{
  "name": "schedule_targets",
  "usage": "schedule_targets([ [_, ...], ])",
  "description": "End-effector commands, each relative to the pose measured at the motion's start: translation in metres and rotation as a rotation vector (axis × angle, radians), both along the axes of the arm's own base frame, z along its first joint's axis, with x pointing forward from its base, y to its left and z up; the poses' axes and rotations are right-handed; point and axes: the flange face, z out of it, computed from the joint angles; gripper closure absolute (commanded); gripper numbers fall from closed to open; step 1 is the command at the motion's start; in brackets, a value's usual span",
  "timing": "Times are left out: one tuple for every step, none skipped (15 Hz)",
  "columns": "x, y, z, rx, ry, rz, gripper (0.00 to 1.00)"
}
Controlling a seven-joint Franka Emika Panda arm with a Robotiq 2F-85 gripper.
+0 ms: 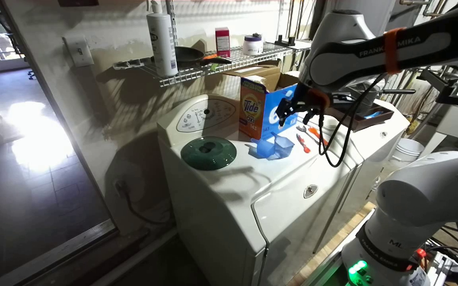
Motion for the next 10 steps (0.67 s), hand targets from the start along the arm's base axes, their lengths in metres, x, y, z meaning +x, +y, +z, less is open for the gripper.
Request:
schedule_targets([
  [-0.015, -0.042, 0.009, -0.117, 0.031, -0.029, 0.00],
  [-0.017, -0.053, 0.009, -0.136, 0.040, -0.038, 0.00],
  [-0.019, -0.062, 0.008, -0.139, 0.045, -0.033, 0.00],
  [-0.022, -0.073, 0.008, -0.139, 0.047, -0.034, 0.00],
  [-0.024, -0.081, 0.008, -0.140, 0.047, -0.046, 0.00],
  [-0.018, -0.068, 0.006, -0.121, 0.037, -0.047, 0.00],
  [-0.020, -0.075, 0.006, -0.120, 0.039, -0.052, 0.00],
  [-0.022, -0.079, 0.006, -0.119, 0.039, -0.054, 0.00],
  [-0.022, -0.081, 0.006, -0.119, 0.040, -0.054, 0.00],
  [-0.022, -0.080, 0.006, -0.119, 0.040, -0.054, 0.00],
])
